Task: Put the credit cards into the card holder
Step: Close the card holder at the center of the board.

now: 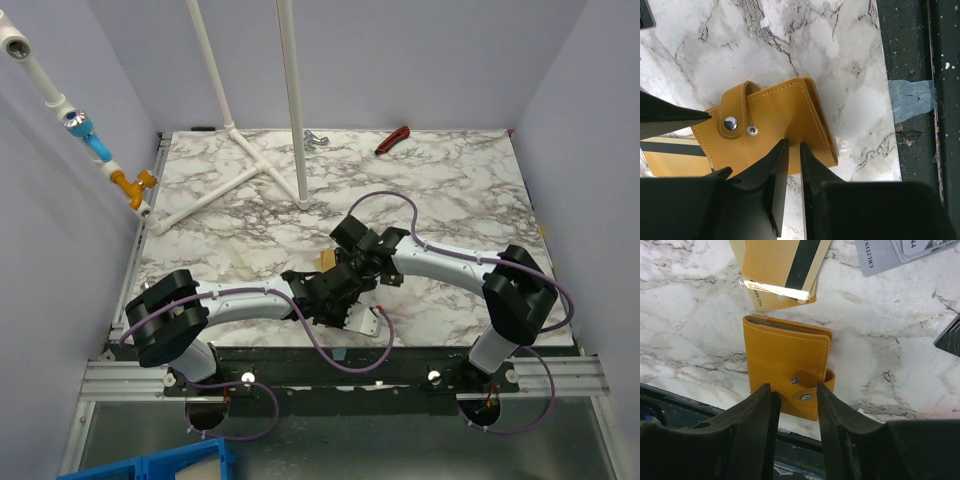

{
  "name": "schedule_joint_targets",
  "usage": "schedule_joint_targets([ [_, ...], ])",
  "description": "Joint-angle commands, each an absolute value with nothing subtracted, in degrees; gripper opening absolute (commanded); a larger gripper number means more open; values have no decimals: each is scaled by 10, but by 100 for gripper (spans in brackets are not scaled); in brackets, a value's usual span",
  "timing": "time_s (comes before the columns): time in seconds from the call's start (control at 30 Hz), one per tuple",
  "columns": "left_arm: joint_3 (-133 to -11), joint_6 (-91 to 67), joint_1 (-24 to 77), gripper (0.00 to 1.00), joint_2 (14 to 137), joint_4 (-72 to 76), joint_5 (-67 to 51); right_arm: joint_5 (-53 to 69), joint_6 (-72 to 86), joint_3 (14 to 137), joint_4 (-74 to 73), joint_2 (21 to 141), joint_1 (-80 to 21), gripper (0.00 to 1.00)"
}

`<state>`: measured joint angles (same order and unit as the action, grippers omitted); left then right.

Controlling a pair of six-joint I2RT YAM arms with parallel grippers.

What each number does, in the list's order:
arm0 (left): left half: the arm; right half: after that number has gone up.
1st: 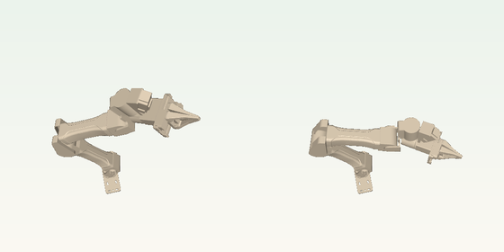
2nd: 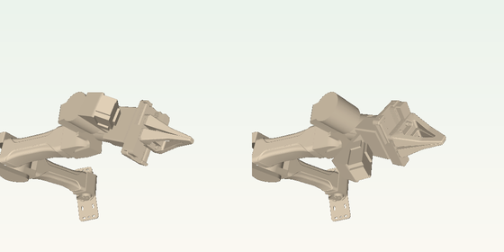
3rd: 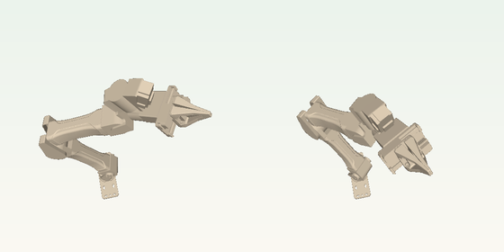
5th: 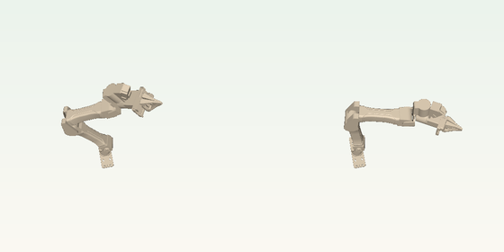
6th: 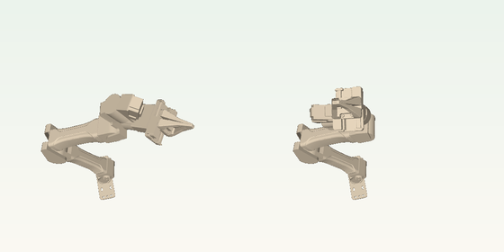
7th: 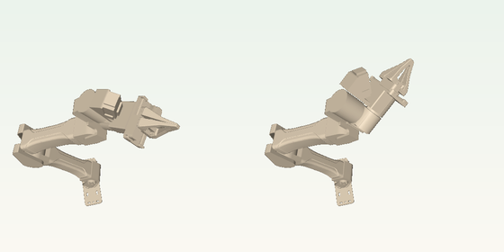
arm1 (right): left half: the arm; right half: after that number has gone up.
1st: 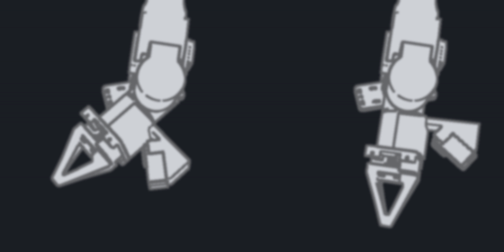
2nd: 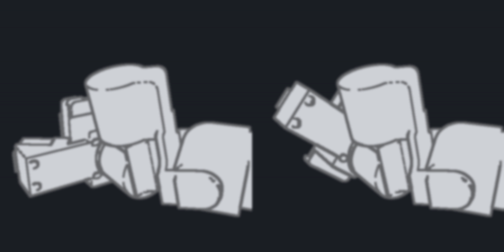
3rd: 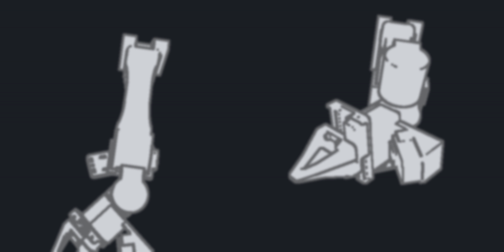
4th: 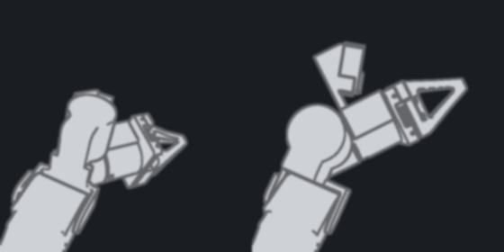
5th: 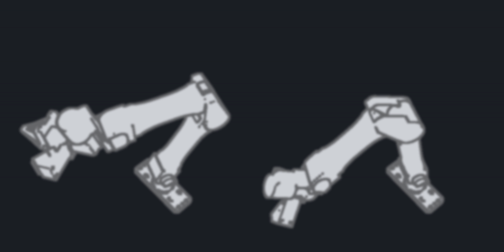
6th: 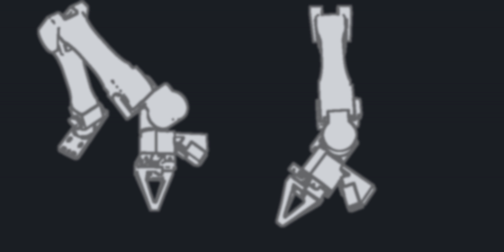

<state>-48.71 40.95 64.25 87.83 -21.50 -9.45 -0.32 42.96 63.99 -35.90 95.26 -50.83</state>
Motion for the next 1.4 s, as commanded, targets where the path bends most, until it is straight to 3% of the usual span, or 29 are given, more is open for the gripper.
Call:
schedule_joint_targets([
  [0.0, -466, 418, 645, 16, 865, -240, -85, -16, 422, 658, -394, 969, -513, 44],
  [0.5, -459, 412, 644, 11, 849, -223, -81, -37, 431, 688, -429, 1003, -537, 42],
  [0.87, -459, 408, 637, 8, 843, -217, -87, -79, 434, 718, -477, 1014, -548, 30],
  [1.1, -465, 401, 624, 8, 831, -221, -102, -111, 437, 729, -502, 1023, -565, 29],
  [1.2, -467, 399, 621, 8, 822, -224, -104, -114, 440, 738, -502, 1031, -572, 43],
  [1.37, -468, 400, 617, 8, 802, -233, -110, -121, 452, 741, -501, 1044, -580, 46],
])
